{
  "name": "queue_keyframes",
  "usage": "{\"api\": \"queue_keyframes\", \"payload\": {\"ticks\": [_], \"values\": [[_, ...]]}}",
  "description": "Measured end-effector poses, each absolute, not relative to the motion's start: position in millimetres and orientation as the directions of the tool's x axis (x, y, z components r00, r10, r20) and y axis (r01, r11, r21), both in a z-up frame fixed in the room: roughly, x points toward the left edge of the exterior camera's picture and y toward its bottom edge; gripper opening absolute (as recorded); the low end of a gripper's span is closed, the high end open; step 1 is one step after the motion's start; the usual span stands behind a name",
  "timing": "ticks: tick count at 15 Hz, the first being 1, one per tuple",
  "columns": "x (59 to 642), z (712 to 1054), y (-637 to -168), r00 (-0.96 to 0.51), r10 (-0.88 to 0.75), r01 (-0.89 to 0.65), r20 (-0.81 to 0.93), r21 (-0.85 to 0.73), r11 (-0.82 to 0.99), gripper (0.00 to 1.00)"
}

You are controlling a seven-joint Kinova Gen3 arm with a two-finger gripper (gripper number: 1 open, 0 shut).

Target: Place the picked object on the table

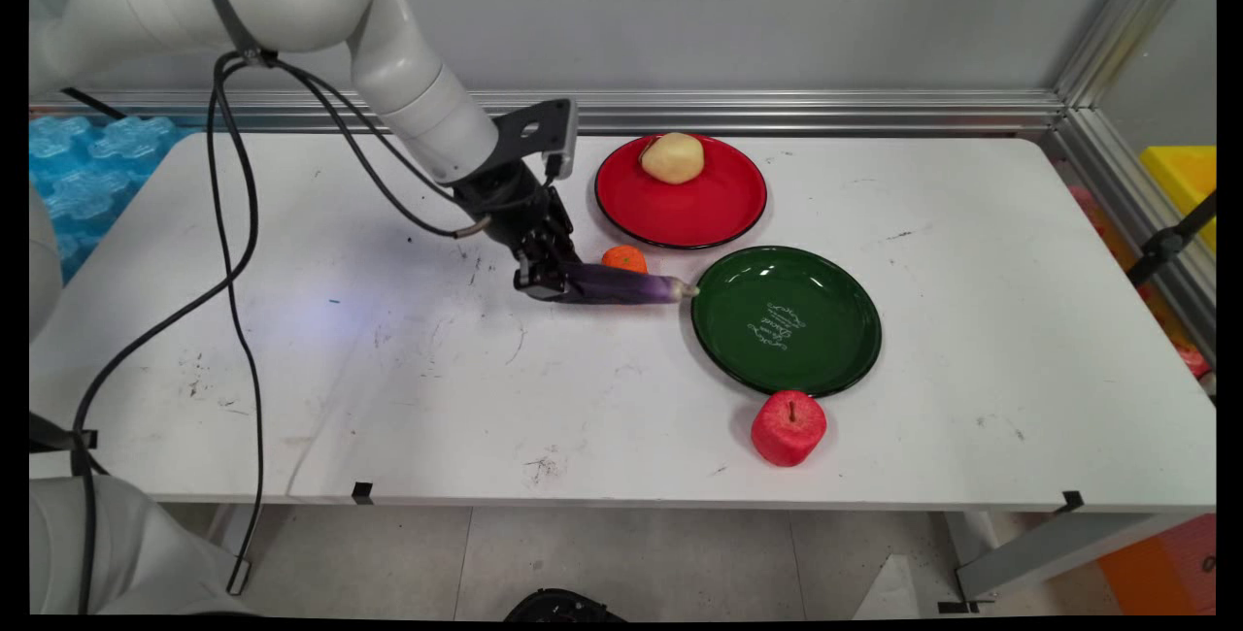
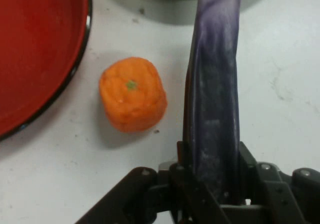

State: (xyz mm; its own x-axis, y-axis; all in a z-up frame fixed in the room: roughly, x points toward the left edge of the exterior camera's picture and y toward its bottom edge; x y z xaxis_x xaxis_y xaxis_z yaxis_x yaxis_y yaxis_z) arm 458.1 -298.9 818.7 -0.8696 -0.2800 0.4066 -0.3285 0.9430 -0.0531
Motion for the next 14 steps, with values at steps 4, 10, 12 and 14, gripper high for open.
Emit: {"api": "queue_keyframes", "payload": {"ticks": [4, 10, 12, 14], "values": [[458.7, 806.2, -293.0, -0.872, -0.271, -0.321, 0.409, -0.057, 0.946, 0.0], [455.6, 790.0, -296.4, -0.865, -0.275, -0.332, 0.42, -0.069, 0.941, 0.0], [454.4, 785.4, -298.0, -0.863, -0.278, -0.336, 0.423, -0.069, 0.939, 0.0], [453.4, 780.1, -299.2, -0.86, -0.282, -0.341, 0.425, -0.068, 0.937, 0.0]]}}
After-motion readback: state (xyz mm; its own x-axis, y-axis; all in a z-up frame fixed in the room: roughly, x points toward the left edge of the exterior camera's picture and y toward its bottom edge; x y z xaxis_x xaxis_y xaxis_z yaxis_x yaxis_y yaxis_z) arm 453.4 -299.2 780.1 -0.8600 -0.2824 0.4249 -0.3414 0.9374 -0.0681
